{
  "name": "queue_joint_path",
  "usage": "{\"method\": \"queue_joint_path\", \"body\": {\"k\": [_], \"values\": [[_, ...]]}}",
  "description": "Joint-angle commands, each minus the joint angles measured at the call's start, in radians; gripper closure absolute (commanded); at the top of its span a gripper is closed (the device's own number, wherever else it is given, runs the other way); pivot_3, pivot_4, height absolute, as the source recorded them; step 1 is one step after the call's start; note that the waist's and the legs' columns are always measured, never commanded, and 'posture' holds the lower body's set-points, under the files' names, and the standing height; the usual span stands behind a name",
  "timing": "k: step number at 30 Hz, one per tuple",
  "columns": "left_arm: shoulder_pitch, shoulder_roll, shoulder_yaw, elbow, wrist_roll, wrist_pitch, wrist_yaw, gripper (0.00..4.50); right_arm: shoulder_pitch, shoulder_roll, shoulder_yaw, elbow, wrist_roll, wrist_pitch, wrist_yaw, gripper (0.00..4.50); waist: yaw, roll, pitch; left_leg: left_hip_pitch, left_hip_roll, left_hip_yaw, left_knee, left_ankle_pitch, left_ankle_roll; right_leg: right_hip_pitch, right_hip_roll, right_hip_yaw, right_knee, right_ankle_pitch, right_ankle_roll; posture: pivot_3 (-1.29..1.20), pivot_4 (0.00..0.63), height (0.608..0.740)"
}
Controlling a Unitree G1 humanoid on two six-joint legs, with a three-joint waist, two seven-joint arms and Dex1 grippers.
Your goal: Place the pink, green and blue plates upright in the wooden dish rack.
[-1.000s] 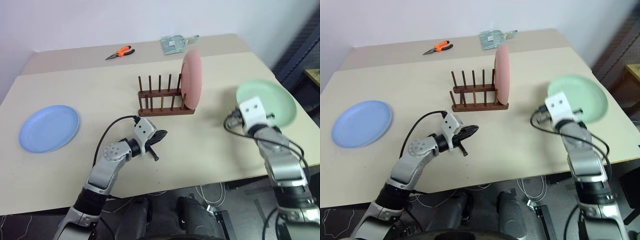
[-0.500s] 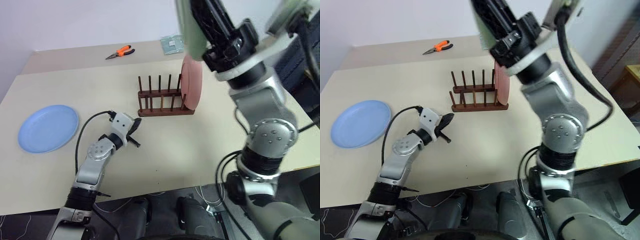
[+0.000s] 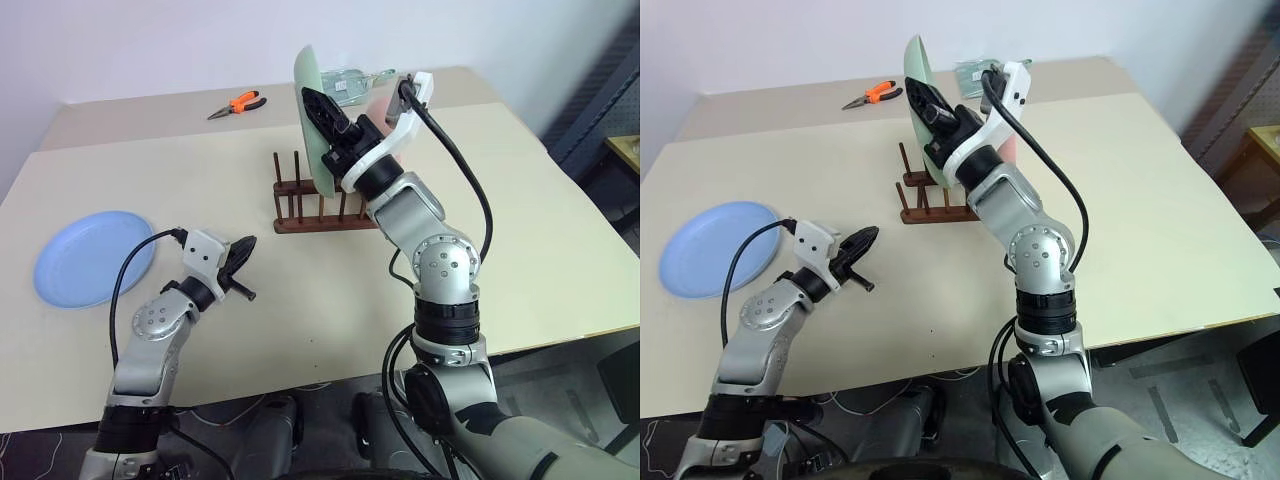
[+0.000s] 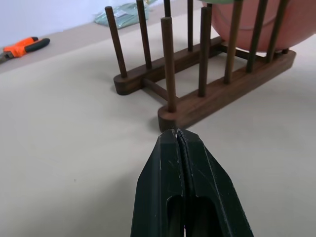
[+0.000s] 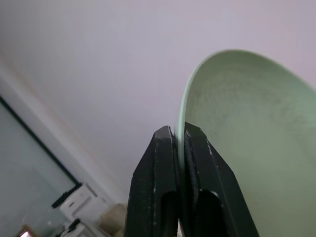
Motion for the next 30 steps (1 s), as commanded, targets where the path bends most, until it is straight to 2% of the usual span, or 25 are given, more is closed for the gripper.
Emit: {"method": "queue_joint_path", "body": {"k": [1,9,12,17,22,27,30], "values": [[0.002,0.001,0.01,-0.056,-0.011,0.011,0.007,4.5,-0.016,0.026,-0.019,0.016,-0.015,-0.021,-0.021,4.47,-0.001,0.0,0.0,0.0,0.0,0.0,0.0,0.0,0.0,0.0,0.0,0.0,0.0,0.0,0.0,0.0,0.15,0.74],[-0.004,0.006,-0.014,-0.05,0.005,0.017,-0.006,4.5,-0.057,0.043,-0.081,0.118,-0.033,-0.048,-0.047,4.47,-0.002,0.0,0.0,0.0,0.0,0.001,0.0,0.0,0.0,-0.001,0.0,0.0,0.002,0.0,0.0,0.0,0.15,0.74],[-0.008,0.004,-0.017,-0.047,0.006,0.017,-0.006,4.5,-0.066,0.027,-0.076,0.143,-0.06,-0.055,-0.026,3.59,-0.002,0.0,0.0,0.0,0.0,0.001,0.0,0.0,0.0,-0.001,0.0,0.0,0.002,0.0,0.0,0.0,0.15,0.74],[-0.012,0.005,-0.026,-0.045,0.008,0.016,-0.005,4.5,-0.094,-0.033,-0.027,0.171,-0.189,-0.102,0.039,1.16,-0.002,0.0,0.0,0.0,0.0,0.001,0.0,0.0,0.0,-0.001,0.0,0.0,0.002,0.0,0.0,0.0,0.15,0.74],[-0.007,0.007,-0.028,-0.049,0.009,0.019,0.0,4.5,-0.127,-0.122,0.07,0.154,-0.341,-0.184,0.179,1.16,-0.002,0.0,0.0,0.0,0.0,0.001,0.0,0.0,0.0,-0.001,0.0,0.0,0.002,0.0,0.0,0.0,0.15,0.74],[-0.005,0.003,0.048,-0.042,-0.01,0.047,0.062,4.5,-0.133,-0.328,0.301,0.113,-0.688,-0.395,0.358,1.16,-0.002,0.0,0.0,0.0,0.0,0.002,0.0,0.0,0.0,-0.001,0.0,0.0,0.002,0.0,0.0,0.0,0.15,0.74],[-0.017,-0.011,0.152,-0.024,-0.03,0.065,0.159,3.6,-0.128,-0.409,0.365,0.148,-0.832,-0.525,0.412,0.25,-0.002,0.0,0.0,0.0,0.0,0.002,0.0,0.0,0.0,-0.001,0.0,0.0,0.002,0.0,0.0,0.0,0.15,0.74]]}}
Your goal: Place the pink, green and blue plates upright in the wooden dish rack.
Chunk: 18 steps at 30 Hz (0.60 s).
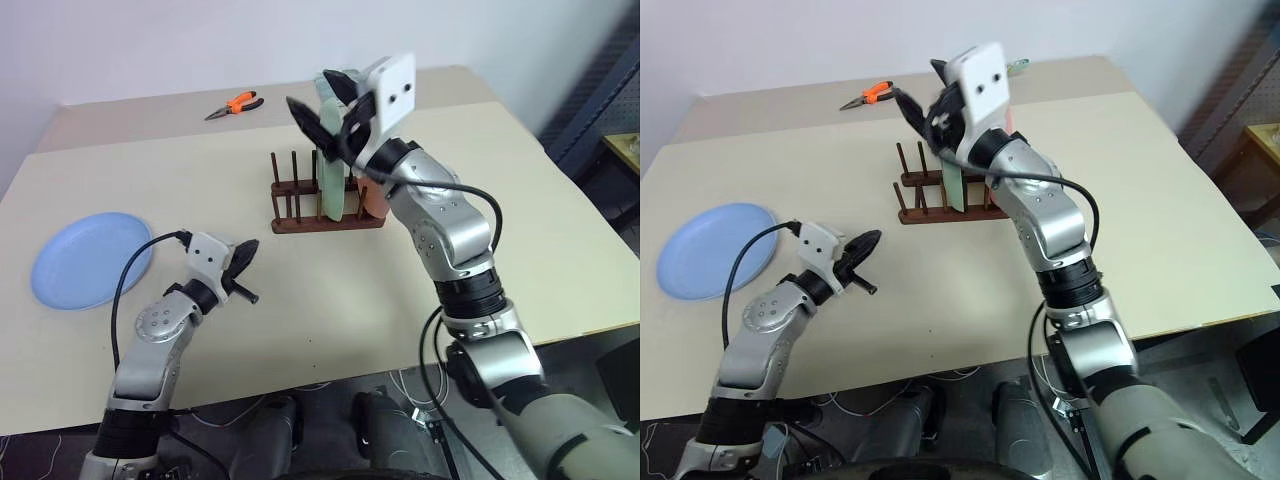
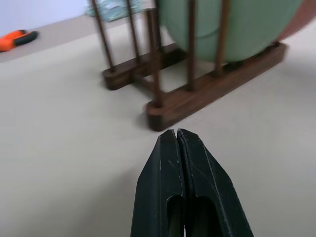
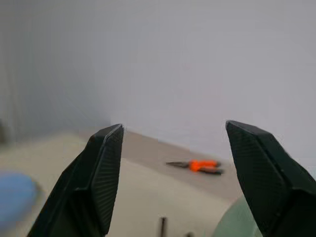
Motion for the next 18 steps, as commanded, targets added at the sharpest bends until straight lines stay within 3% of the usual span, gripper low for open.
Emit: {"method": "queue_joint_path", "body": {"k": [1,7,14,18], "values": [[-0.028,-0.006,0.147,0.008,0.001,0.015,0.141,3.17,-0.017,-0.061,0.058,-0.002,-0.148,-0.159,0.076,0.0,0.001,0.0,0.0,0.0,0.0,0.0,0.0,0.0,0.0,0.0,0.0,0.0,0.0,0.0,0.0,0.0,0.15,0.74],[-0.097,-0.01,0.477,0.036,0.101,0.203,0.597,0.12,0.016,-0.094,0.172,-0.014,-0.279,-0.329,0.204,0.0,-0.001,-0.002,0.0,0.0,0.0,0.0,0.0,0.0,-0.001,0.0,0.0,0.0,0.0,0.0,0.0,0.0,0.15,0.74],[-0.081,-0.075,0.689,-0.093,0.024,0.418,0.751,0.12,0.052,-0.024,0.199,0.017,-0.305,-0.367,0.239,0.0,0.012,-0.006,-0.001,0.0,0.0,-0.002,0.001,0.001,-0.003,0.001,0.0,-0.002,0.0,0.0,0.0,0.0,0.15,0.74],[-0.104,-0.145,0.783,-0.13,-0.118,0.539,0.762,0.12,0.065,-0.006,0.201,0.024,-0.315,-0.385,0.253,0.0,0.01,-0.009,-0.002,0.001,-0.001,-0.004,0.002,0.001,-0.003,0.003,0.0,-0.003,0.0,0.0,0.0,0.0,0.15,0.74]]}}
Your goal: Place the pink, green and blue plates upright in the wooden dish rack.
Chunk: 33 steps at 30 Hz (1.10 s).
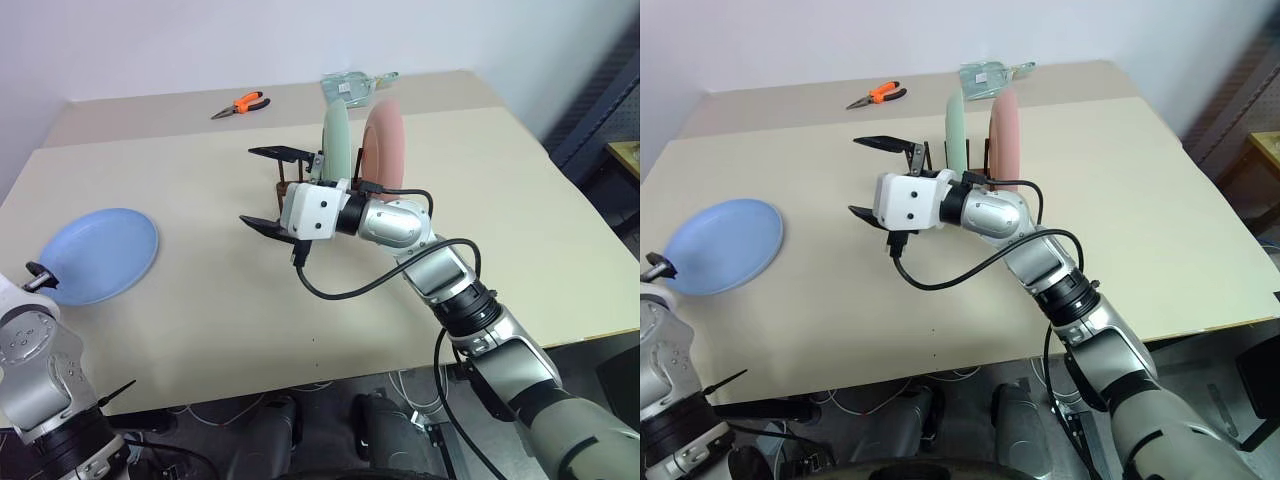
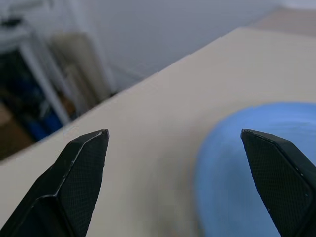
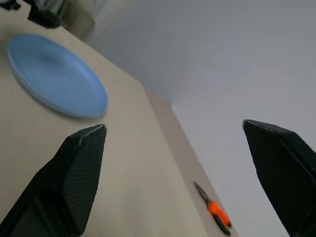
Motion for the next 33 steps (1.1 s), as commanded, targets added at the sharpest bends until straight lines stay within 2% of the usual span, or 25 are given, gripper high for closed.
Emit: {"method": "queue_joint_path", "body": {"k": [1,5,8,11,14,19,22,28,33], "values": [[-0.041,-0.034,0.088,-0.047,-0.161,0.109,-0.005,0.12,0.011,0.014,-0.013,-0.008,-0.008,-0.027,0.01,0.0,-0.001,-0.001,0.0,0.0,0.0,0.0,0.0,0.0,0.0,0.0,0.0,0.0,0.0,0.0,0.0,0.0,0.15,0.74],[-0.084,-0.065,0.176,-0.022,-0.283,0.18,0.037,1.34,0.028,0.018,-0.015,-0.014,-0.021,-0.036,0.016,0.0,-0.006,-0.004,0.0,0.0,0.0,-0.001,0.0,0.001,-0.001,0.0,0.0,-0.001,0.001,0.0,0.0,0.0,0.15,0.74],[-0.123,-0.057,0.22,0.013,-0.365,0.202,0.056,3.02,0.046,0.007,-0.021,-0.018,-0.035,-0.035,0.018,0.0,-0.007,-0.005,0.0,0.0,0.0,-0.001,-0.001,0.001,-0.003,-0.001,0.001,-0.001,0.001,0.0,0.0,0.0,0.15,0.74],[-0.142,-0.027,0.207,0.036,-0.397,0.203,0.048,4.47,0.056,0.003,-0.032,-0.026,-0.029,-0.013,0.029,0.0,-0.006,-0.005,0.0,0.001,0.0,-0.001,-0.001,0.001,-0.003,-0.001,0.001,-0.001,0.002,0.0,0.0,0.0,0.15,0.74],[-0.144,0.016,0.142,0.026,-0.387,0.164,-0.001,4.47,0.059,0.003,-0.04,-0.034,-0.017,0.016,0.044,0.0,-0.006,-0.006,0.0,0.001,0.0,-0.001,-0.001,0.001,-0.003,-0.001,0.001,0.0,0.002,0.0,0.0,0.0,0.15,0.74],[-0.157,0.168,-0.169,-0.095,-0.264,0.1,-0.144,4.47,0.037,0.004,-0.028,-0.023,-0.076,-0.035,0.023,0.0,-0.002,-0.011,0.001,0.0,0.0,-0.002,-0.001,0.002,-0.004,0.0,0.001,0.0,0.002,0.0,-0.001,0.0,0.15,0.74],[-0.239,0.255,-0.317,-0.15,-0.234,0.116,-0.196,4.47,0.025,0.015,-0.008,-0.008,-0.11,-0.069,0.025,0.0,-0.004,-0.011,0.001,0.001,0.0,-0.001,-0.001,0.002,-0.005,-0.001,0.001,0.0,0.002,0.0,-0.001,0.0,0.15,0.74],[-0.396,0.302,-0.404,-0.193,-0.244,0.217,-0.207,4.47,-0.049,0.06,0.019,0.101,-0.19,-0.116,-0.007,0.0,-0.018,-0.011,0.001,0.001,0.001,0.001,-0.004,0.003,-0.007,-0.004,0.002,0.002,0.004,0.0,-0.001,0.0,0.15,0.74],[-0.484,0.274,-0.408,-0.211,-0.268,0.279,-0.204,4.47,-0.128,0.109,0.043,0.263,-0.265,-0.17,-0.065,0.0,-0.014,-0.011,0.001,0.001,0.001,0.001,-0.004,0.005,-0.011,-0.005,0.003,0.003,0.004,0.0,-0.001,0.0,0.15,0.74]]}}
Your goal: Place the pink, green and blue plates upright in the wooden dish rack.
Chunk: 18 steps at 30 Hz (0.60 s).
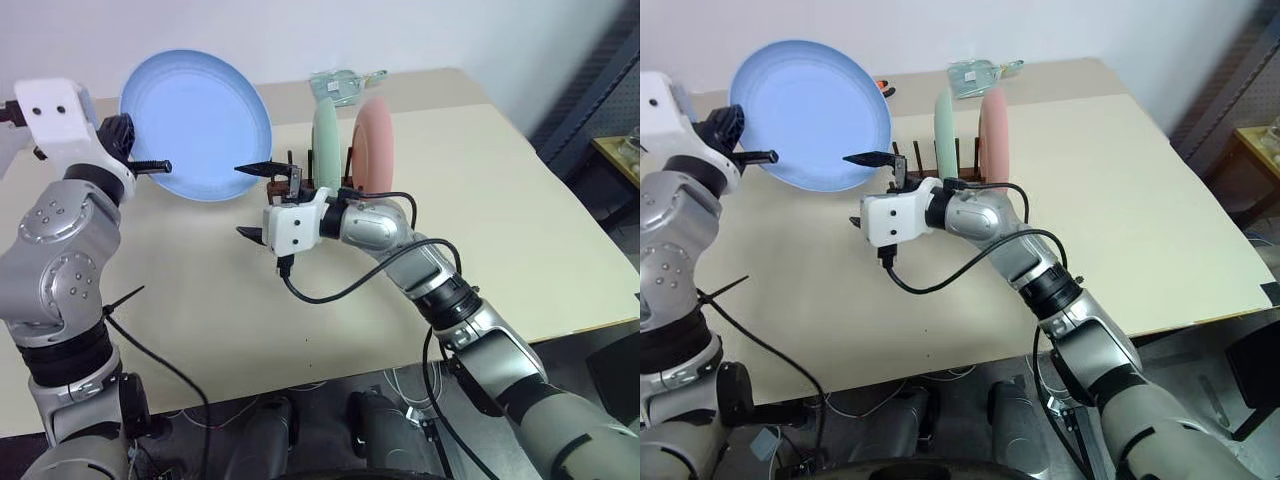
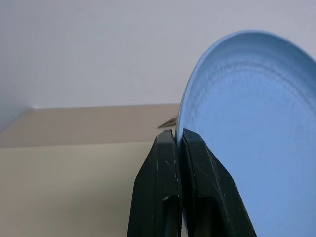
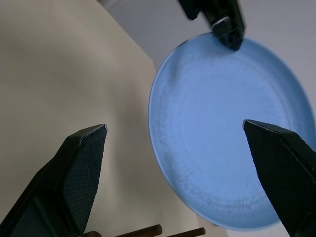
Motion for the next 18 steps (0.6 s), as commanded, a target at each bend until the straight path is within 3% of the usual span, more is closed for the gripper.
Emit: {"method": "queue_joint_path", "body": {"k": [1,4,11,13,16,18], "values": [[-0.069,-0.017,0.013,-0.056,-0.03,0.037,0.004,4.47,-0.094,0.046,0.026,0.127,-0.073,-0.057,-0.074,0.0,0.003,-0.001,0.0,0.0,0.0,0.0,0.0,0.0,0.0,0.0,0.0,0.0,0.0,0.0,0.0,0.0,0.15,0.74],[-0.075,-0.031,0.025,-0.065,-0.036,0.067,0.004,4.5,-0.154,0.072,0.029,0.232,-0.109,-0.078,-0.119,0.79,0.003,-0.001,0.001,0.0,0.0,0.0,0.0,0.001,-0.001,0.0,0.0,0.0,0.0,0.0,0.0,0.0,0.15,0.74],[-0.046,-0.045,0.027,-0.085,-0.054,0.09,-0.025,4.5,-0.188,0.091,0.024,0.299,-0.157,-0.078,-0.185,4.4,0.003,-0.001,0.001,0.0,0.0,0.0,0.0,0.002,-0.003,0.0,0.0,0.0,0.0,0.0,0.0,0.0,0.15,0.74],[-0.044,-0.056,0.035,-0.086,-0.067,0.085,-0.034,4.5,-0.185,0.09,0.021,0.294,-0.165,-0.077,-0.192,4.46,0.003,-0.001,0.001,0.0,0.0,0.0,0.0,0.002,-0.003,0.0,0.0,0.0,0.0,0.0,0.0,0.0,0.15,0.74],[-0.053,-0.076,0.052,-0.082,-0.062,0.062,-0.028,3.55,-0.173,0.087,0.019,0.277,-0.168,-0.081,-0.191,4.5,0.004,-0.001,0.001,0.0,0.0,0.0,0.0,0.002,-0.003,0.0,0.0,0.0,0.0,0.0,0.0,0.0,0.15,0.74],[-0.072,-0.094,0.074,-0.078,-0.057,0.028,-0.017,2.62,-0.165,0.083,0.02,0.264,-0.166,-0.086,-0.189,4.5,0.003,-0.001,0.001,0.0,0.0,0.0,0.0,0.002,-0.003,0.0,0.0,0.0,0.0,0.0,0.0,0.0,0.15,0.74]]}}
